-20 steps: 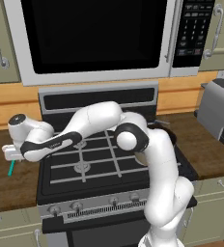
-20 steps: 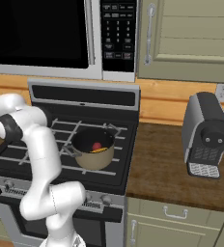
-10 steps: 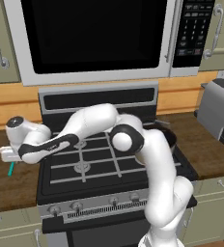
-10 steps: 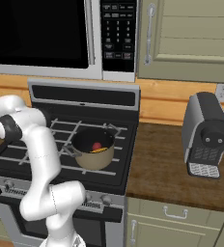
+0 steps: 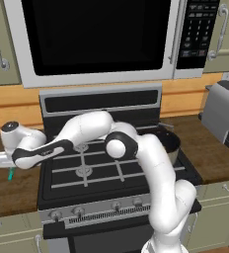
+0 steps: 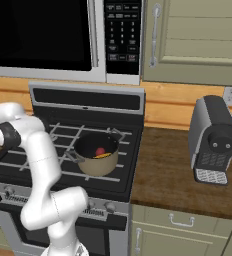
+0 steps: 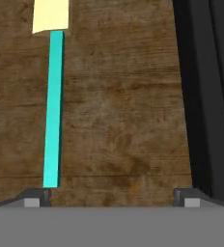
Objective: Put the corn and tomato in the pot. Retrieve the spatula and lightly stir the vegetables in the pot.
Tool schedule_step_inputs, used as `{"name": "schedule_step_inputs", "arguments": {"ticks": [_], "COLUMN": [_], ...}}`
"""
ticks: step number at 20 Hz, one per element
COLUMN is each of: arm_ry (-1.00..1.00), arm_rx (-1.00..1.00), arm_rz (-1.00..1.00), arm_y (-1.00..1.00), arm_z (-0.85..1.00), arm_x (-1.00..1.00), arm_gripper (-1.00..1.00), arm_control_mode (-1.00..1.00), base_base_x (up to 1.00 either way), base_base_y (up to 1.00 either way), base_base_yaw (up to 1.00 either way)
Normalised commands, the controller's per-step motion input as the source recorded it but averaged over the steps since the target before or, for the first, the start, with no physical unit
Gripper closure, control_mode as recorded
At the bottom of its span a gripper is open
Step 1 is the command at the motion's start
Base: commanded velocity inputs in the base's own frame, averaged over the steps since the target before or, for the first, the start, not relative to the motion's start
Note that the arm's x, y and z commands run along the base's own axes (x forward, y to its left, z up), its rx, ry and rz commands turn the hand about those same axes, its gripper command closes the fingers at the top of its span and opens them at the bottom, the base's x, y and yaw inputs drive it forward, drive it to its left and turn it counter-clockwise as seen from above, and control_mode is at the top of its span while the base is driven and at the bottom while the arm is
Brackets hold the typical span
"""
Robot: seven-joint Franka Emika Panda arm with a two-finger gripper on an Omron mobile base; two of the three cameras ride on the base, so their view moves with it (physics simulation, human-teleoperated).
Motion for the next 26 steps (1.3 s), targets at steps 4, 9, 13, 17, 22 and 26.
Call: {"name": "schedule_step_inputs", "arguments": {"ticks": [4,9,13,17,22,26], "arm_ry": [0.04,0.05,0.03,0.03,0.09,0.08], "arm_rx": [0.0,0.0,0.0,0.0,-0.02,-0.03], "arm_rz": [0.0,0.0,0.0,0.0,0.0,0.0], "arm_y": [0.16,0.12,0.12,0.13,0.13,0.13], "arm_z": [-0.15,-0.13,-0.18,-0.17,-0.06,-0.09], "arm_x": [0.03,0.01,0.02,0.02,0.04,0.04], "arm_gripper": [-1.0,-1.0,-1.0,-1.0,-1.0,-1.0], "arm_control_mode": [-1.0,-1.0,-1.0,-1.0,-1.0,-1.0], "base_base_x": [0.0,0.0,0.0,0.0,0.0,0.0], "base_base_y": [0.0,0.0,0.0,0.0,0.0,0.0], "base_base_yaw": [0.0,0.0,0.0,0.0,0.0,0.0]}}
